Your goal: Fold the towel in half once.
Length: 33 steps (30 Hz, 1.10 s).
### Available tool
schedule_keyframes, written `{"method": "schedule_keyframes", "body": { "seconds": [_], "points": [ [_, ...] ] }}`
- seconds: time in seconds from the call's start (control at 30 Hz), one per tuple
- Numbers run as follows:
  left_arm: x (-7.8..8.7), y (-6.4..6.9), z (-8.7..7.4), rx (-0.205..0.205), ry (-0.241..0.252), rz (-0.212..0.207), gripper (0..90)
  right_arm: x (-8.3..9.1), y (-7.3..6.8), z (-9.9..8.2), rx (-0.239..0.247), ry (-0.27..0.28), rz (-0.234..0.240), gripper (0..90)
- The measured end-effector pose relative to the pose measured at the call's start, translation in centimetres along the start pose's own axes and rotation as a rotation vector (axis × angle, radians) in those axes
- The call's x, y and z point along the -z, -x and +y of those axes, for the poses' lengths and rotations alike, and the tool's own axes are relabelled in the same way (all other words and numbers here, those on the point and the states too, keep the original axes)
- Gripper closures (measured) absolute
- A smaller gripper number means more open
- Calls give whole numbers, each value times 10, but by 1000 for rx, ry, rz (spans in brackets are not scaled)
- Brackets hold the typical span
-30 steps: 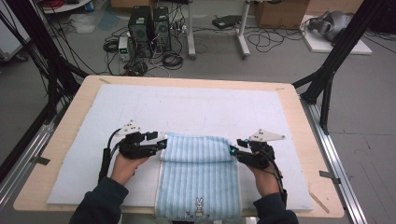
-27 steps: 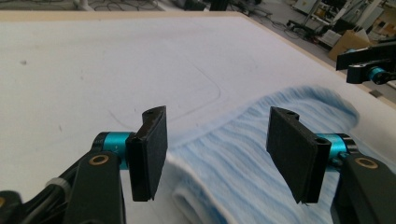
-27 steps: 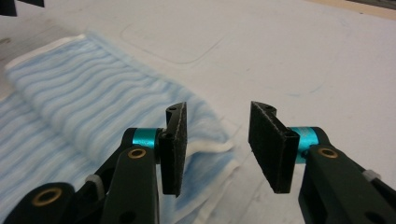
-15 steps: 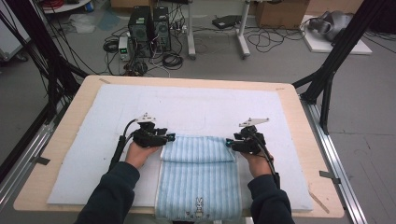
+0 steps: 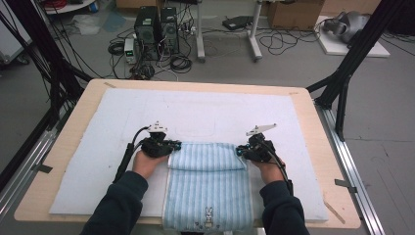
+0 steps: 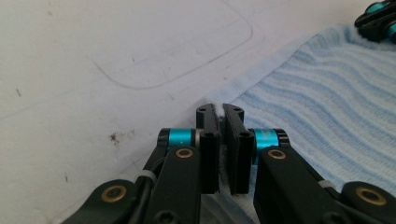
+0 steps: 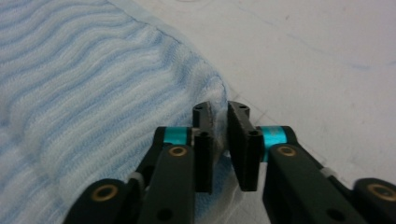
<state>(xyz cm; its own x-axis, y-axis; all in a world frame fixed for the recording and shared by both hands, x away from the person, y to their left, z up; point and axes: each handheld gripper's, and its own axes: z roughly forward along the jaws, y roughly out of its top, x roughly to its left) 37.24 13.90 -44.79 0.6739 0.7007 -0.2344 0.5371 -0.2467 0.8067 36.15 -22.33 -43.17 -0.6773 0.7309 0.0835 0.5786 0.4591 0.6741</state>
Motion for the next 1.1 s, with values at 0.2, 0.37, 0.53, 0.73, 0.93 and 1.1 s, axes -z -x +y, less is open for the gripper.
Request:
{"method": "schedule_keyframes", "body": {
  "seconds": [0.2,0.37,0.53,0.73,0.93,1.1],
  "points": [
    [16,3,8,13,105,-30,851,15,-1,1,24,79,-28,838],
    [28,12,11,8,146,-75,851,32,-6,-1,34,134,-24,838],
    [39,22,7,-1,171,-110,850,49,-12,-5,38,183,8,837],
    [54,30,2,-2,190,-146,849,68,-18,-13,36,236,30,836],
    [67,40,-11,-10,197,-176,849,82,-30,-25,56,262,69,835],
    [76,46,-27,-17,186,-203,847,91,-43,-37,79,265,111,830]
  ]
}}
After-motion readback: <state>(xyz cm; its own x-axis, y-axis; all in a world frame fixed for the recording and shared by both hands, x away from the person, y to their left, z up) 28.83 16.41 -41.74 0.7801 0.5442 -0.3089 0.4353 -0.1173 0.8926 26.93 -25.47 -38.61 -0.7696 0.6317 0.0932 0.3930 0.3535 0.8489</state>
